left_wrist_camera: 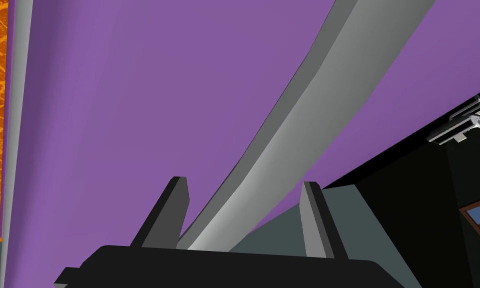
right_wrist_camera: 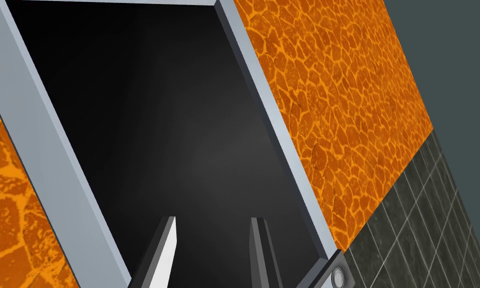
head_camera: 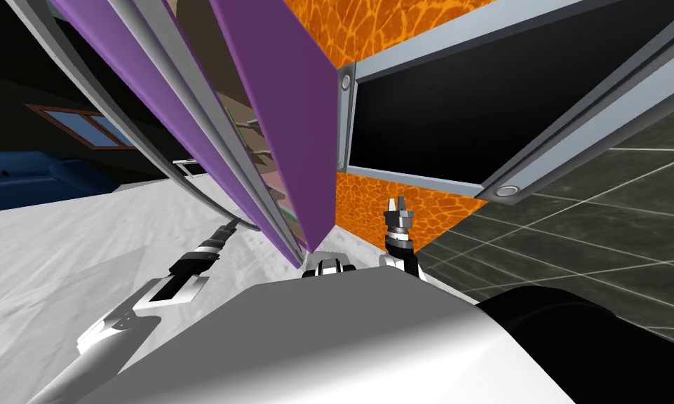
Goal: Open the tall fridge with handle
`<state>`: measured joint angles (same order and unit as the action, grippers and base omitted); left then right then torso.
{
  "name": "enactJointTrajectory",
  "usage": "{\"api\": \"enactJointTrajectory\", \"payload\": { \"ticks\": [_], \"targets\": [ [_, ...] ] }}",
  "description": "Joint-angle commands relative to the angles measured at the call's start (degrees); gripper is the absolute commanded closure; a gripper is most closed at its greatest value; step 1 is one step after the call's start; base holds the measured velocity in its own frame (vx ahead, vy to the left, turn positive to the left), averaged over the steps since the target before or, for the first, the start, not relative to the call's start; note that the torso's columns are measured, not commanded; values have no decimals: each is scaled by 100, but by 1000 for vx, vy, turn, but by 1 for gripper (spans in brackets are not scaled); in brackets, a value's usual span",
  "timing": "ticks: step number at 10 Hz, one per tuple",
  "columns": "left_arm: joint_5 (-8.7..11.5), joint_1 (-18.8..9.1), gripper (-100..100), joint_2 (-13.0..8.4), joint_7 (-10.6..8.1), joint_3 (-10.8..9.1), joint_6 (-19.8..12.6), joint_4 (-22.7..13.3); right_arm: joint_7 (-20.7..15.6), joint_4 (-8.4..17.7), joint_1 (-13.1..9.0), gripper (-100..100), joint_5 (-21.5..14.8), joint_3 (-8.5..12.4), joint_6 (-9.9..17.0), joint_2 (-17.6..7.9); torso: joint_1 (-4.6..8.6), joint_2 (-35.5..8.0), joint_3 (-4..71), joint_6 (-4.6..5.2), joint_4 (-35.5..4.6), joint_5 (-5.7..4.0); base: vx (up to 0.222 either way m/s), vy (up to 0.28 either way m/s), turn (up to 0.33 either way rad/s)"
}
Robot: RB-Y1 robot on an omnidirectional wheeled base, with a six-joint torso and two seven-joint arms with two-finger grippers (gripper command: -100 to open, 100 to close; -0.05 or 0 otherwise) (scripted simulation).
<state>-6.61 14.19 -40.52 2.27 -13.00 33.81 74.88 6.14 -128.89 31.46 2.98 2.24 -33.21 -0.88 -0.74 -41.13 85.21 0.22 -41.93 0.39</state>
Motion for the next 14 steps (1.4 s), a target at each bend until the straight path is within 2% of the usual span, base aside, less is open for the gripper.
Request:
{"api": "enactJointTrajectory", "payload": {
  "ticks": [1, 2, 3, 4, 6, 7, 8, 9, 10, 11, 12, 13, 14],
  "targets": [
    [26, -423, 100, -60, 19, 256, 31, -455, 0, 0, 1, 0, 0, -1, 0, 1, 24, 33, 22, 12, 12, -8, -177, 143, -214],
    [26, -593, 100, -60, 19, 256, 31, -621, 0, -1, -2, 0, 0, -1, 0, 0, -24, 14, 14, 46, 9, 3, -220, 199, -150],
    [26, -760, 100, -60, 19, 256, 31, -797, 0, 0, -1, 0, 0, 0, 0, -1, -62, 9, 6, 14, -2, 9, -131, 107, 6],
    [42, -944, 100, -121, 46, 512, 112, -1022, 0, 0, 0, 0, 0, 0, 0, 0, -46, 36, 22, 9, -1, 0, -186, 168, -171],
    [42, -1283, 100, -121, 46, 512, 112, -1369, 0, 0, -2, 0, 0, 0, 0, -1, -69, 25, 16, 18, 7, 15, -211, 181, -94],
    [42, -1317, 100, -121, 46, 512, 112, -1369, 0, 0, 0, 0, 0, 0, 0, -1, -37, 44, 27, 4, 9, 3, -65, 49, 48],
    [58, -1485, 100, -182, 72, 769, 193, -1578, 0, 0, 2, 0, 0, 0, 0, 0, 5, 67, 45, 14, 14, -14, -172, 131, -171],
    [58, -1667, 100, -182, 72, 769, 193, -1775, 0, 0, -1, 0, 0, 0, 0, 0, -20, 43, 34, 41, 20, 0, -230, 187, -190],
    [58, -1829, 100, -182, 72, 769, 193, -1924, 0, 0, -1, 0, 0, 0, 0, -1, -50, 20, 18, 8, 5, 1, -156, 113, -34],
    [58, -1874, 100, -182, 72, 769, 193, -1936, 0, 0, 1, 0, 0, 0, 0, 0, -30, 27, 21, -9, 1, -8, -56, 30, 46],
    [74, -2105, 100, -244, 99, 1025, 273, -2206, 0, 0, 2, 0, 0, 0, 0, 0, 1, 52, 37, 2, 4, -23, -171, 111, -177],
    [74, -2238, 100, -244, 99, 1025, 273, -2343, 0, 0, -1, 0, 0, 0, 0, 0, -23, 23, 24, 25, 11, -6, -243, 180, -180],
    [74, -2388, 100, -244, 99, 1025, 273, -2482, 0, 0, -1, 0, 0, 0, 0, -1, -48, -4, 2, 1, -1, 2, -157, 119, -25]
  ]
}}
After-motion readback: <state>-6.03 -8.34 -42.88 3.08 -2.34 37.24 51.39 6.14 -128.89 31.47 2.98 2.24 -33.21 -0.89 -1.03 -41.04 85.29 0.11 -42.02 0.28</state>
